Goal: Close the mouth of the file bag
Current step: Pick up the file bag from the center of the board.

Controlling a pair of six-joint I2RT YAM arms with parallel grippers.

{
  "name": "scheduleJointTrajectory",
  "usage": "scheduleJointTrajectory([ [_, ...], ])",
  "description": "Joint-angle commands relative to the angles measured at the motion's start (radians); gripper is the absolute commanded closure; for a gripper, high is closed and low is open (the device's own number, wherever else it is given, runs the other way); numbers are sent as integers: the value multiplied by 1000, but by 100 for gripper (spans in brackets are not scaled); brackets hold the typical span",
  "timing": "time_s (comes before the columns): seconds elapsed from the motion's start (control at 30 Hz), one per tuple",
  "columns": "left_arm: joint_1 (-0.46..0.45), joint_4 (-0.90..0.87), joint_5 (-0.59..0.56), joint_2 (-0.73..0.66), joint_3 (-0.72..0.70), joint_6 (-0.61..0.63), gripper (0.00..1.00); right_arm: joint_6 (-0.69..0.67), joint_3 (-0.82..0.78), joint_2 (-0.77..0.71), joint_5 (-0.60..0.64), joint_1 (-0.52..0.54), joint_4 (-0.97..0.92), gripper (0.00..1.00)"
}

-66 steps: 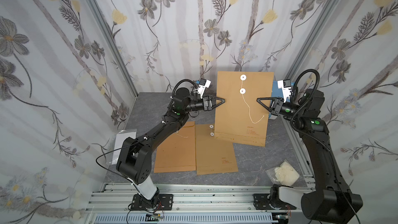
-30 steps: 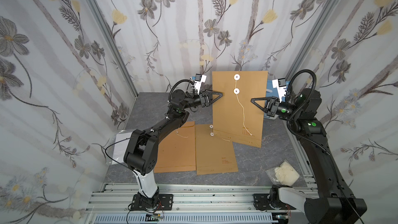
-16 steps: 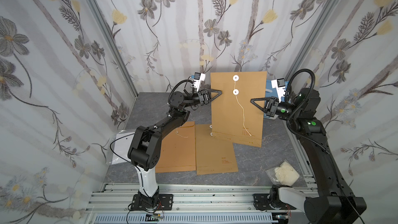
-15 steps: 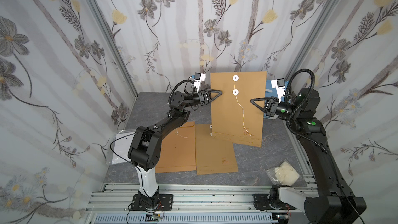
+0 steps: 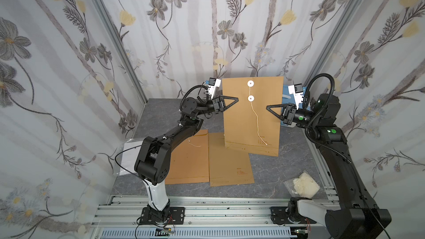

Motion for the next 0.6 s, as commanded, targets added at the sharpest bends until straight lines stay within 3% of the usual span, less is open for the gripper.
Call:
scheduleJointTrajectory([
  [0.0, -4, 8, 8, -17, -9, 18, 100, -24, 4, 2, 10, 4, -9, 100],
  [0.17, -2, -16, 1, -28, -22, 33, 100, -44, 8, -1, 38, 4, -37, 100],
  [0.33, 4, -115, -20, -49, -34, 87, 100, -110, 32, 3, 150, -3, -154, 64],
  [0.57, 7, -323, -56, -114, -55, 244, 100, -126, 38, -36, 330, -30, -242, 50],
])
